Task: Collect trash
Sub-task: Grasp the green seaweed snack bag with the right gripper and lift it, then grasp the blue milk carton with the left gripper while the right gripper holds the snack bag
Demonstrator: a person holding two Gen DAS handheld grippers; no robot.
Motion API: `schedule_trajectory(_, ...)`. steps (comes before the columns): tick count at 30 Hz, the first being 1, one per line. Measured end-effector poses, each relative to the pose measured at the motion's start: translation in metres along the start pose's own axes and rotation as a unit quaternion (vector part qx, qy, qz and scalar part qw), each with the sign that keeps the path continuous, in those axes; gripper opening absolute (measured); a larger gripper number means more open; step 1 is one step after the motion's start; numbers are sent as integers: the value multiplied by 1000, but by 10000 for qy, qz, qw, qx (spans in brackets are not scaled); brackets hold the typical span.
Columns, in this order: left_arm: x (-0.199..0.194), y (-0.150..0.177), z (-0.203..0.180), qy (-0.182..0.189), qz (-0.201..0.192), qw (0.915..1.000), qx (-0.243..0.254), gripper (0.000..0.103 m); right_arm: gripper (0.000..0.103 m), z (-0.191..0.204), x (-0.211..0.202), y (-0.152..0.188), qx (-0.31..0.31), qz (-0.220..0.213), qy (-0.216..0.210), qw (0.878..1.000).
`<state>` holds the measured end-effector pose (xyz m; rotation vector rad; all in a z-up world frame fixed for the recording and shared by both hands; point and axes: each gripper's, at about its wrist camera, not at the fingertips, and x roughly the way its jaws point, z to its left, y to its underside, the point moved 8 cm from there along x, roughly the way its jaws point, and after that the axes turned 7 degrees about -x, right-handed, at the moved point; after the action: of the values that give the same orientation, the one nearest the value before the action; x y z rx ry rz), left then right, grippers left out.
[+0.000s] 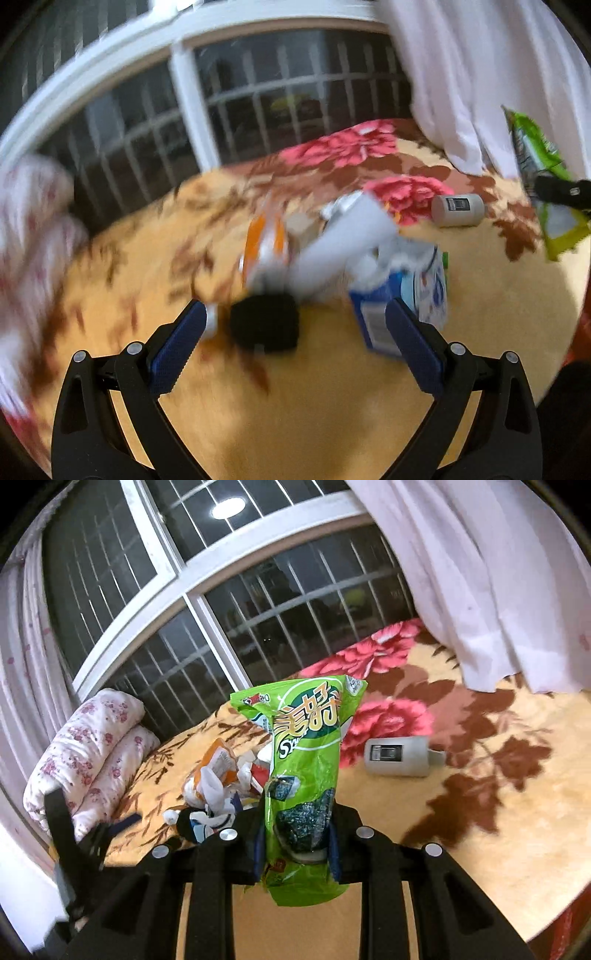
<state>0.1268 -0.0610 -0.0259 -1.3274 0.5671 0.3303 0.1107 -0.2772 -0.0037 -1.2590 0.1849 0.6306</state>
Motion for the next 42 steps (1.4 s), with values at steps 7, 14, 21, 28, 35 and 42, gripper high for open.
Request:
schedule_trajectory(7, 21, -27, -33, 127, -191, 9939, 1079, 95, 26, -16, -21, 24, 84, -4, 59, 9999)
schedule_trajectory(14, 59, -23, -42, 96, 139, 9921, 1239, 95, 27, -27, -15, 35, 102, 54, 128, 9999)
schedule_trajectory(21, 45, -20, -43, 284, 183, 9902, 1352, 95, 27, -22, -7, 40, 43, 142, 25, 9999)
schedule_trajectory(28, 26, 1, -70, 1143, 509, 9903, 604, 95, 27, -25, -10, 41, 8, 59, 115, 9999)
schedule_trajectory(35, 66, 0, -99, 1461, 1049, 9835, -213, 93, 27, -38, -22, 52, 25, 132, 287, 9995)
schedule_trajectory(42, 72, 2, -102, 1745, 1232, 9750, -609, 46, 27, -50, -25, 64, 214, 177, 344, 9990)
